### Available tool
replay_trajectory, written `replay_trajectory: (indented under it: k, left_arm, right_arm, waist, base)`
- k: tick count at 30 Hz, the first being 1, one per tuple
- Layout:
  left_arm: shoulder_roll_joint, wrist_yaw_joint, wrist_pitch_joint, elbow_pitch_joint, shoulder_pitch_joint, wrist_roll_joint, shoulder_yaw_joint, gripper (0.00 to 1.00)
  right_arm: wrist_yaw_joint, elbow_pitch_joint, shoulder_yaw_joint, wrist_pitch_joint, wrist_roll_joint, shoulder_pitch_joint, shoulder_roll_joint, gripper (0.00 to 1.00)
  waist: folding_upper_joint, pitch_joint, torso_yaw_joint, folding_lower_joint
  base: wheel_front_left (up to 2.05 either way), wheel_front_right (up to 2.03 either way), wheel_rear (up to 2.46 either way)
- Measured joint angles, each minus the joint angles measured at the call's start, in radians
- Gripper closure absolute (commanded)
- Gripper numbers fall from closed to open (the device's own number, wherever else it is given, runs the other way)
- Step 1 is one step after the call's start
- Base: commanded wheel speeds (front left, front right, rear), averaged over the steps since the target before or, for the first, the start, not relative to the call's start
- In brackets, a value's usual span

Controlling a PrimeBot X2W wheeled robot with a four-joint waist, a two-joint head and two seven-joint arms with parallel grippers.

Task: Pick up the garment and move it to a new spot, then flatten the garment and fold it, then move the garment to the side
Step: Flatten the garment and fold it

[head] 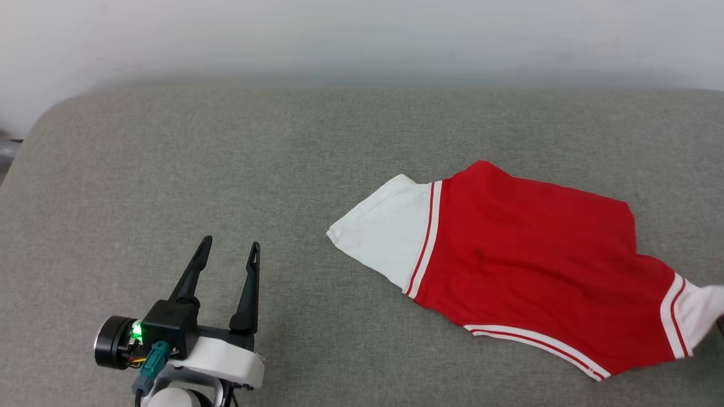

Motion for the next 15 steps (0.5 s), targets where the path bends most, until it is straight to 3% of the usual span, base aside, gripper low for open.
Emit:
replay_trajectory:
  k: [9, 15]
  left_arm:
    - [-0.003, -0.003, 0.000, -0.015, 0.009, -0.001, 0.012, 0.00]
    - [-0.006, -0.007, 0.000, -0.034, 0.016, -0.007, 0.016, 0.00]
  right_arm:
    - [0.000, -0.113, -0.069, -0.212, -0.055, -0.101, 0.046, 0.00]
    - [0.000, -0.243, -0.136, -0.329, -0.082, -0.085, 0.181, 0.00]
  waist:
    - [0.0000, -0.040, -0.050, -0.0001]
    - [0.0000, -0.049, -0.068, 0.0000]
  base:
    - [0.00, 0.00, 0.00]
    - [0.00, 0.00, 0.00]
